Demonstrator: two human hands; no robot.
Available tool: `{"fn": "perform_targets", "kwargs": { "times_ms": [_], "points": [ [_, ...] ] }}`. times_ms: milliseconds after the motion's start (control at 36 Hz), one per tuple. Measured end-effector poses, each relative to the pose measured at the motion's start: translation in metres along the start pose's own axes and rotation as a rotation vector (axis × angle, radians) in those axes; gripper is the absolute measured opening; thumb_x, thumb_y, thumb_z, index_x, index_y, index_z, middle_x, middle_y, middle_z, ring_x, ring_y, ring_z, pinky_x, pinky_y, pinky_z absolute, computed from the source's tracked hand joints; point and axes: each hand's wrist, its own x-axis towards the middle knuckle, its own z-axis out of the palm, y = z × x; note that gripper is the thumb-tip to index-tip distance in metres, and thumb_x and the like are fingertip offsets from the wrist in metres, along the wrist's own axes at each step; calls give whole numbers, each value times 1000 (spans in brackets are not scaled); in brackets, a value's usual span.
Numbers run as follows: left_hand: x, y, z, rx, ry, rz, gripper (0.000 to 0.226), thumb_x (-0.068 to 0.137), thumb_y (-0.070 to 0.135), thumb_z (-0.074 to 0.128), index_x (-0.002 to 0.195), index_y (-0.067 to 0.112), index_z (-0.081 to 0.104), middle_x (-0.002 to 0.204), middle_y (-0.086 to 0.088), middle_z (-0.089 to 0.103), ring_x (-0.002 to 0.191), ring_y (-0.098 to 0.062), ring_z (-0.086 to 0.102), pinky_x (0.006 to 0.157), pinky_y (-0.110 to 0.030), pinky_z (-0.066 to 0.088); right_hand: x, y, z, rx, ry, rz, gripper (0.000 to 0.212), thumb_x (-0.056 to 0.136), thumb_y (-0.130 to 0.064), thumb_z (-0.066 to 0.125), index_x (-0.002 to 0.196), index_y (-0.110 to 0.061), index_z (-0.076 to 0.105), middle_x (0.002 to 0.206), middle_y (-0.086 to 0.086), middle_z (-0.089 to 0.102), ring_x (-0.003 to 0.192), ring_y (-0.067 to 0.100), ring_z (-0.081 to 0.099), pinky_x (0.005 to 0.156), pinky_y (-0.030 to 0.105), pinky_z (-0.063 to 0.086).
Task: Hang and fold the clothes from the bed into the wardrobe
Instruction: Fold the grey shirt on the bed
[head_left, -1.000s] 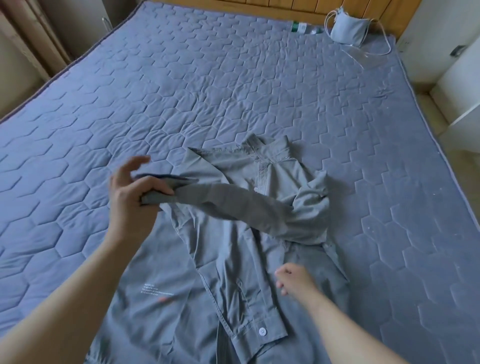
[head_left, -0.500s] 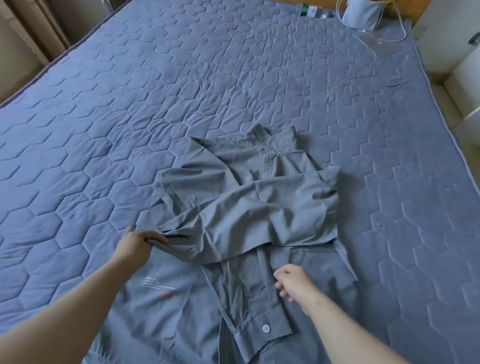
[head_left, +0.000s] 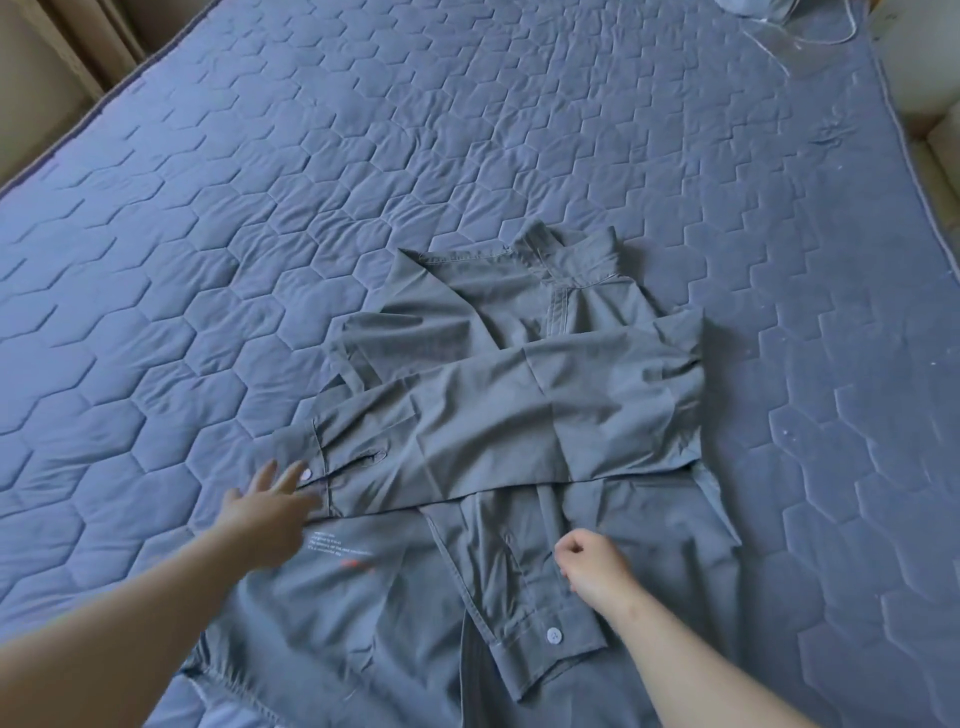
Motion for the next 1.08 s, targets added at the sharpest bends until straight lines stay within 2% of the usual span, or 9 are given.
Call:
{"fn": "perform_targets", "kwargs": {
  "times_ms": [167,278,472,667,750,806,917,1000,1083],
  "points": [
    [-4,61,10,-99,196,201,53,95,33,45,144,32,26,157,8,6,145,-12,2,110,-32,23,-11,17,-6,-85,84,56,6,90,-18,50,93,-20,55,100,0,61,95,21,58,70,22,37],
    [2,114,3,-189,215,326,52,95,26,44,145,28,27,154,7,17,143,-12,12,112,-32,24,-15,35,-27,-70,259,126,27,88,-17,54,115,-12,56,116,9,61,106,27,58,78,26,41],
    [10,199,-18,-307,191,415,49,96,16,38,144,24,31,150,6,28,134,-20,32,99,-32,39,-17,76,-64,57,509,288,50,84,-19,62,131,-10,46,130,19,52,119,35,50,93,37,40],
    [33,279,-38,-347,211,433,51,93,7,38,140,26,37,145,4,36,130,-22,33,100,-34,36,3,116,-69,405,408,303,75,73,-11,71,139,-6,36,134,18,50,119,34,51,100,42,40],
    [43,315,-47,-323,244,450,51,91,5,38,140,22,38,144,0,34,128,-27,34,102,-37,36,11,128,-69,437,371,282,56,73,-8,67,126,-7,47,116,17,60,106,33,57,90,40,45],
    [49,339,-52,-291,281,428,43,92,8,39,134,17,42,139,-5,35,123,-29,38,93,-37,41,14,134,-71,432,347,265,35,74,-6,64,107,-6,52,100,16,62,94,34,60,80,38,46],
    [57,381,-61,-223,352,411,29,95,18,39,123,16,46,121,-13,39,113,-35,41,82,-38,37,15,144,-71,502,290,182,24,77,-3,62,100,-4,56,98,18,63,94,35,60,81,38,46],
    [65,408,-69,-188,383,404,36,97,35,38,132,27,41,130,-12,34,120,-35,36,91,-41,36,12,152,-72,544,218,126,24,79,-6,59,102,-11,58,98,9,66,96,29,62,83,34,47],
    [76,426,-75,-111,299,385,46,94,53,35,139,41,31,153,-11,7,132,-36,23,100,-43,33,10,156,-74,521,162,112,33,81,-11,57,113,-15,57,107,4,66,101,23,61,87,31,47]
  ]
}}
